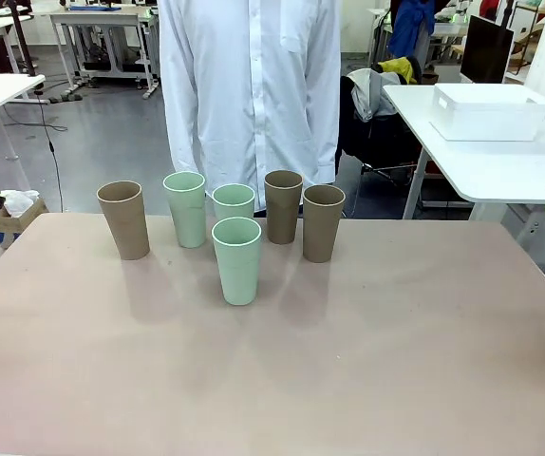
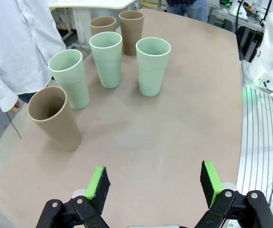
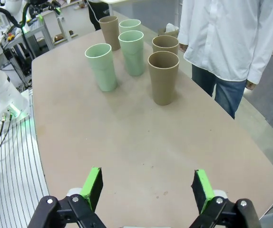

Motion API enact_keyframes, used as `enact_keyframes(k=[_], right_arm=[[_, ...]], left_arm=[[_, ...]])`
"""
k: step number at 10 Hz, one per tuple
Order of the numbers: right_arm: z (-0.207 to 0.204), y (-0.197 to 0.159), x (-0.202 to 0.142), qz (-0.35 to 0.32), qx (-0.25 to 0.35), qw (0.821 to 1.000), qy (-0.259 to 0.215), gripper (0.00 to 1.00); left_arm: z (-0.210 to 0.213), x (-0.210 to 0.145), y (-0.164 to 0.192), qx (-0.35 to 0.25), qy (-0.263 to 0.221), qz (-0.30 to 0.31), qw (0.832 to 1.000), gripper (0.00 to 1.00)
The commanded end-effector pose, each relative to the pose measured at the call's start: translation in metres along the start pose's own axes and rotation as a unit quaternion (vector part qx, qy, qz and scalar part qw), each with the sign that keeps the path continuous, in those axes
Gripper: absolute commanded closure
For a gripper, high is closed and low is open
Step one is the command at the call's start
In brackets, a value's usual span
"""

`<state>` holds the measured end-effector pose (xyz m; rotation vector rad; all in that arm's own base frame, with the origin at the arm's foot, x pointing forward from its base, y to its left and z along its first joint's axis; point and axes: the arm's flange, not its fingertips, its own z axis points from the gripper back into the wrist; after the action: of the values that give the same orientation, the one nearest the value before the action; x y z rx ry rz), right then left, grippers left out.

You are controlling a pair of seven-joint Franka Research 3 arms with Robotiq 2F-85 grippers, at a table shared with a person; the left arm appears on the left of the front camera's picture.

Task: Stack the cups and store them in the basket.
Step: Pick up two Reusable plastic cups , one in each hand.

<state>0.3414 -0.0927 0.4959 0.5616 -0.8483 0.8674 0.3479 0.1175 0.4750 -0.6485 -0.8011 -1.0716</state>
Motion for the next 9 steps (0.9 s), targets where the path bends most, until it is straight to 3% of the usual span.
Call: enact_keyframes(k=[1, 8, 9], right_arm=[[-0.002, -0.003, 0.001, 0.012, 0.001, 1.000, -0.015, 0.00], [0.000, 0.000, 0.000, 0.000, 0.000, 1.000, 0.000, 0.00], [-0.018, -0.023, 0.011, 0.017, 0.029, 0.999, -0.003, 0.00]], left_arm=[[0.000, 0.001, 0.003, 0.000, -0.013, -0.010, 1.000, 0.00], [0.000, 0.000, 0.000, 0.000, 0.000, 0.000, 1.000, 0.00], [-0.003, 0.004, 0.031, -0.002, -0.003, 0.005, 1.000, 0.00]])
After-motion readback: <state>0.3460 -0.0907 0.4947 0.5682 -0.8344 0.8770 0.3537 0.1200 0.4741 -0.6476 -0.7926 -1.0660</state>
